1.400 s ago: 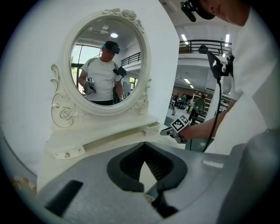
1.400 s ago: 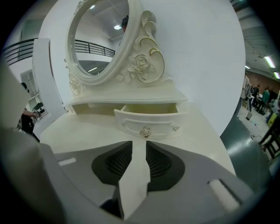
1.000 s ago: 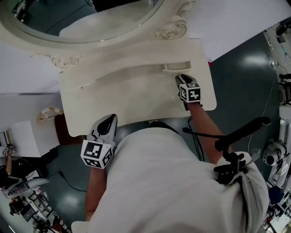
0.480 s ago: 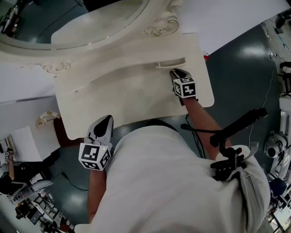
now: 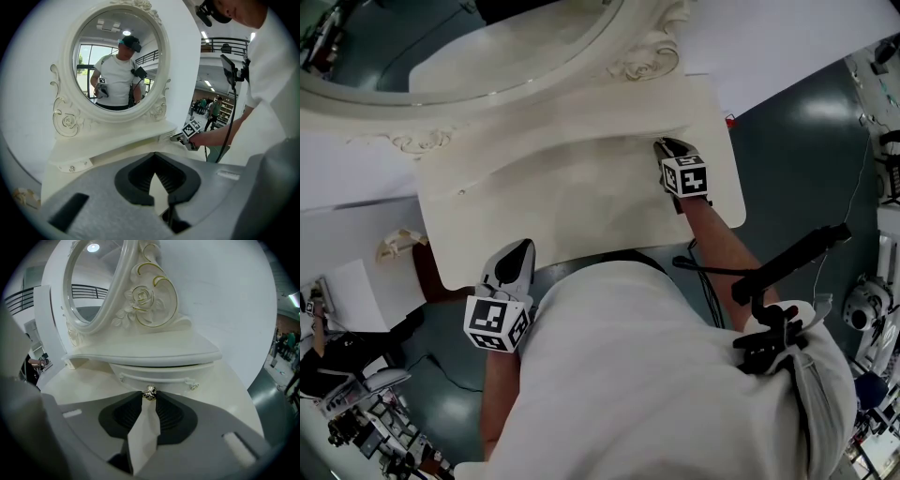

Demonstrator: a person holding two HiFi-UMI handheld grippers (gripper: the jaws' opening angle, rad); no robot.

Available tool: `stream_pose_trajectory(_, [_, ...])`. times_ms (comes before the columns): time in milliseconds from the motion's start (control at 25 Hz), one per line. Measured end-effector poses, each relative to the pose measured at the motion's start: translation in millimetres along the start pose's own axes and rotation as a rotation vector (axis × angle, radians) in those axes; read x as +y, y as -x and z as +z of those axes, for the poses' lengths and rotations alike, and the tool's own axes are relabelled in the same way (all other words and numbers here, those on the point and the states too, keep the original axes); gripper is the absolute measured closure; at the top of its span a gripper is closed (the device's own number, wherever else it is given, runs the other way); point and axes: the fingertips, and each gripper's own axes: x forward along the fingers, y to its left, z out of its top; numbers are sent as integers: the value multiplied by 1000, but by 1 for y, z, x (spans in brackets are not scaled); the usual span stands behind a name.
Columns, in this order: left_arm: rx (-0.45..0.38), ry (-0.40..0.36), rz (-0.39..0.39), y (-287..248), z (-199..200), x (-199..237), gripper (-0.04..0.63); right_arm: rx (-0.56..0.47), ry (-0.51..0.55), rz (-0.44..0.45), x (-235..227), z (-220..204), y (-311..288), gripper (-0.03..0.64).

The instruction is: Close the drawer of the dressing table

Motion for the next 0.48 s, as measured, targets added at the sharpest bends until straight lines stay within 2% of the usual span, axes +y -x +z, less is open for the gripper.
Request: stream_pose_trajectory(480, [3, 13, 18, -2, -1, 4, 592, -20, 10, 11, -4, 14, -10, 520])
